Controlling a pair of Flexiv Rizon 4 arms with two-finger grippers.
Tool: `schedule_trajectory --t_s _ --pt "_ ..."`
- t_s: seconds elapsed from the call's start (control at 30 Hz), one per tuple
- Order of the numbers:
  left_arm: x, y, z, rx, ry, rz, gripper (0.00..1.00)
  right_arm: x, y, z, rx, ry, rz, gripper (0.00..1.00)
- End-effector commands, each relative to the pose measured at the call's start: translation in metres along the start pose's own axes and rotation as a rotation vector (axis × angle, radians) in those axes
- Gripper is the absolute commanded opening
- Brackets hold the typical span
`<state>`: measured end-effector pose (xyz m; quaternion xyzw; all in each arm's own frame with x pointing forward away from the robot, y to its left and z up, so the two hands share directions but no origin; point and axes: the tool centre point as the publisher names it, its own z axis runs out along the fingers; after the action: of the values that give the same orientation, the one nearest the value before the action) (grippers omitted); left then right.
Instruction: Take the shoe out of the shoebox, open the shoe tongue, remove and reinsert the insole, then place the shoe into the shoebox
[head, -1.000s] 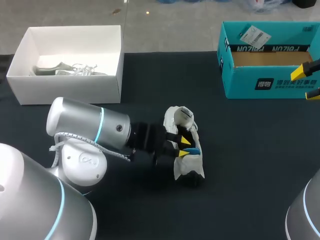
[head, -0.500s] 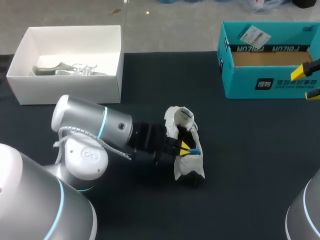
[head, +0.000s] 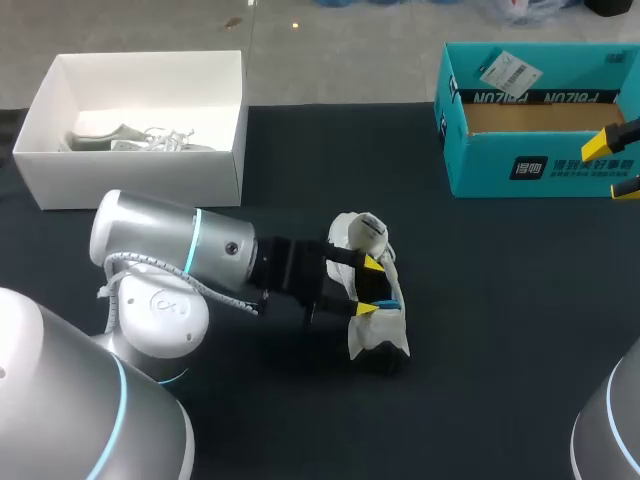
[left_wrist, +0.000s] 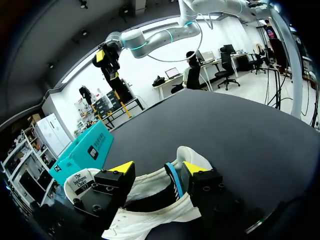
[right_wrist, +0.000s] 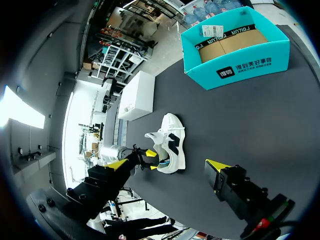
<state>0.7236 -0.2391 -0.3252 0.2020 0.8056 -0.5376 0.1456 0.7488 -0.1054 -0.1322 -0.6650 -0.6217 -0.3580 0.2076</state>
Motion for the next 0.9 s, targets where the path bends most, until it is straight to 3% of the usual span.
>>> schedule_trajectory --t_s 0.03,0.1,0.13,0.17,0.2,0.3,0.4,0.5,0.9 --pt "-0.001 -0.002 -0.012 0.005 -0.003 0.005 1.0 0.0 0.0 0.0 0.001 -0.003 0.002 1.0" --pt "-0.005 -0.001 -0.017 0.008 0.004 0.008 0.84 0.0 0.0 0.0 0.001 -0.003 0.002 1.0" --pt "-0.008 -0.001 -0.019 0.017 0.015 0.013 0.53 0.0 0.0 0.0 0.001 -0.003 0.002 1.0" --pt "-0.012 -0.002 -0.023 0.01 0.027 0.021 0.42 0.0 0.0 0.0 0.001 -0.003 0.002 1.0" --pt "-0.015 -0.002 -0.025 0.0 0.048 0.032 0.0 0.0 0.0 0.0 0.001 -0.003 0.002 1.0" --pt "-0.022 -0.006 -0.032 -0.031 0.15 0.071 0.0 0.0 0.0 0.0 0.001 -0.003 0.002 1.0" --pt "-0.026 -0.009 -0.035 -0.06 0.32 0.121 0.0 0.0 0.0 0.0 0.001 -0.003 0.002 1.0" --pt "-0.026 -0.018 -0.032 -0.05 0.445 0.138 0.0 0.0 0.0 0.0 0.001 -0.003 0.002 1.0" --pt "-0.026 -0.018 -0.032 -0.05 0.445 0.138 0.0 0.0 0.0 0.0 0.001 -0.003 0.002 1.0"
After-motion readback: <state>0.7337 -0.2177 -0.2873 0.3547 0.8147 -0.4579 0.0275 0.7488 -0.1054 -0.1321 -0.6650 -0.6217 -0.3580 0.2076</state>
